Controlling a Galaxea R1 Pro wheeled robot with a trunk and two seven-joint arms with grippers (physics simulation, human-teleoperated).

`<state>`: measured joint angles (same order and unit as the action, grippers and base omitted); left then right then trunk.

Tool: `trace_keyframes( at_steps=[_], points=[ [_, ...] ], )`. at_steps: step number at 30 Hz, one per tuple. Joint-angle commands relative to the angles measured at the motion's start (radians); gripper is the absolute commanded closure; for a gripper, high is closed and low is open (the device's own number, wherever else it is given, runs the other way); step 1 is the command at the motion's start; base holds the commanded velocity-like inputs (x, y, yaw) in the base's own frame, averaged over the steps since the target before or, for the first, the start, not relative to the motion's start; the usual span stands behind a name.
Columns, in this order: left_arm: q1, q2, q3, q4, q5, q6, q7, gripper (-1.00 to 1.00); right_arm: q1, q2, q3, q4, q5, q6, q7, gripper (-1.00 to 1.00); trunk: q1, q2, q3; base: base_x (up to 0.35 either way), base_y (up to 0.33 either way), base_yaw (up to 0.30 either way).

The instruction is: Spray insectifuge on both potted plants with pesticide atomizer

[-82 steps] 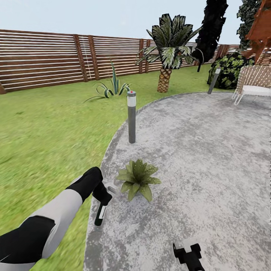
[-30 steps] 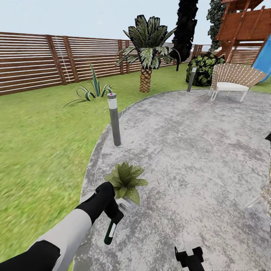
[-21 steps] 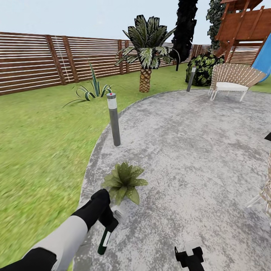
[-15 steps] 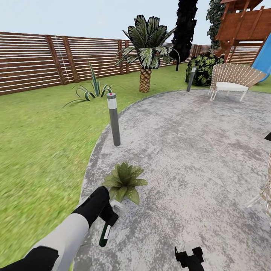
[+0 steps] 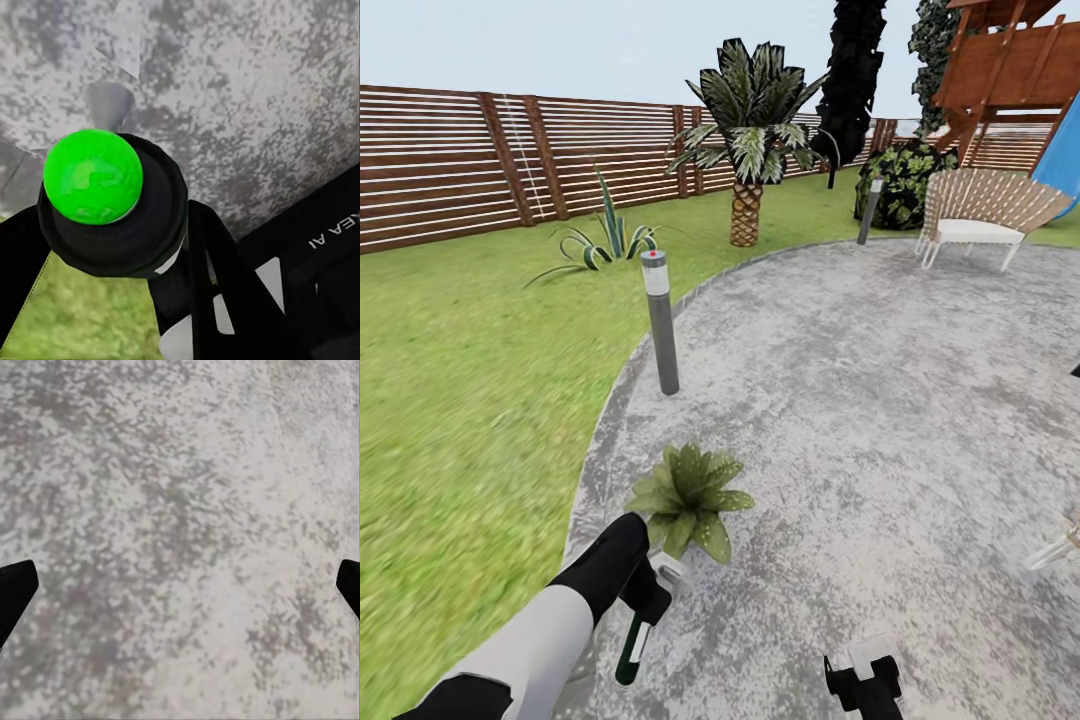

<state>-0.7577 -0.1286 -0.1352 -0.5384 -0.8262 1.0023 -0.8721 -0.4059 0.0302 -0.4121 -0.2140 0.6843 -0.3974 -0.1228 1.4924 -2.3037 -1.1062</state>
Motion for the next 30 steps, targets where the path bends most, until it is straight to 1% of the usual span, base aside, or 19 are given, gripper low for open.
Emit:
trace_keyframes(
  at_steps=[1, 4, 7, 11, 13, 15, 17, 19, 21, 23, 24, 25, 28, 30],
  points=[
    [0.000, 0.000, -0.002, -0.001, -0.010, 0.003, -0.011, 1.00, -0.001, 0.001, -0.006, 0.000, 0.011, -0.003, -0.004, -1.00, 0.000, 0.000, -0.001, 0.156, 0.000, 0.000],
    [0.000, 0.000, -0.004, -0.002, -0.010, 0.004, -0.013, 1.00, -0.001, 0.001, -0.007, 0.001, 0.011, -0.003, -0.004, -1.00, 0.000, 0.000, -0.001, 0.038, 0.000, 0.000],
    [-0.005, -0.009, -0.003, -0.002, -0.008, 0.001, -0.016, 1.00, -0.001, 0.001, -0.007, 0.001, 0.011, -0.003, -0.004, -1.00, 0.000, 0.000, -0.001, 0.006, 0.000, 0.000],
    [-0.004, -0.012, -0.016, 0.000, -0.006, -0.002, -0.033, 1.00, -0.001, 0.001, -0.007, 0.000, 0.011, -0.003, -0.004, -1.00, 0.000, 0.000, -0.001, 0.000, 0.000, 0.000],
    [0.006, -0.005, -0.037, 0.008, -0.006, -0.004, -0.051, 1.00, -0.001, 0.000, -0.007, 0.001, 0.011, -0.003, -0.004, -1.00, 0.000, 0.000, -0.001, 0.000, 0.000, 0.000],
    [0.022, 0.000, -0.047, 0.037, -0.008, -0.007, -0.058, 1.00, -0.001, 0.000, -0.007, 0.001, 0.011, -0.003, -0.004, -1.00, 0.000, 0.000, -0.001, 0.000, 0.000, 0.000],
    [0.029, 0.007, -0.051, 0.062, -0.010, -0.009, -0.061, 1.00, -0.001, 0.001, -0.007, 0.001, 0.011, -0.003, -0.004, -1.00, 0.000, 0.000, -0.001, 0.000, 0.000, 0.000],
    [0.029, 0.013, -0.048, 0.061, -0.011, -0.010, -0.062, 1.00, -0.001, 0.001, -0.007, 0.001, 0.011, -0.003, -0.004, -1.00, 0.000, 0.000, -0.001, 0.000, 0.000, 0.000],
    [0.020, 0.015, -0.046, 0.058, -0.009, -0.010, -0.063, 1.00, -0.001, 0.001, -0.007, 0.001, 0.011, -0.003, -0.004, -1.00, 0.000, 0.000, -0.001, 0.000, 0.000, 0.000],
    [0.014, 0.008, -0.045, 0.056, -0.008, -0.009, -0.063, 1.00, -0.001, 0.001, -0.007, 0.001, 0.011, -0.003, -0.004, -1.00, 0.000, 0.000, -0.001, 0.000, 0.000, 0.000],
    [0.000, -0.002, -0.046, 0.052, -0.008, -0.007, -0.063, 1.00, -0.001, 0.001, -0.006, 0.001, 0.011, -0.003, -0.004, -1.00, 0.000, 0.000, -0.001, 0.000, 0.000, 0.000],
    [-0.008, -0.004, -0.046, 0.050, -0.008, -0.005, -0.063, 1.00, -0.001, 0.001, -0.006, 0.001, 0.011, -0.003, -0.004, -1.00, 0.000, 0.000, -0.001, 0.000, 0.000, 0.000],
    [-0.039, -0.002, -0.046, 0.047, -0.006, -0.001, -0.063, 1.00, -0.001, 0.001, -0.006, 0.001, 0.011, -0.003, -0.004, -1.00, 0.000, 0.000, -0.001, 0.000, 0.000, 0.000],
    [-0.046, -0.001, -0.046, 0.046, -0.006, -0.002, -0.062, 1.00, -0.001, 0.001, -0.005, 0.001, 0.011, -0.003, -0.004, -1.00, 0.000, 0.000, -0.001, 0.000, 0.000, 0.000]
  ],
)
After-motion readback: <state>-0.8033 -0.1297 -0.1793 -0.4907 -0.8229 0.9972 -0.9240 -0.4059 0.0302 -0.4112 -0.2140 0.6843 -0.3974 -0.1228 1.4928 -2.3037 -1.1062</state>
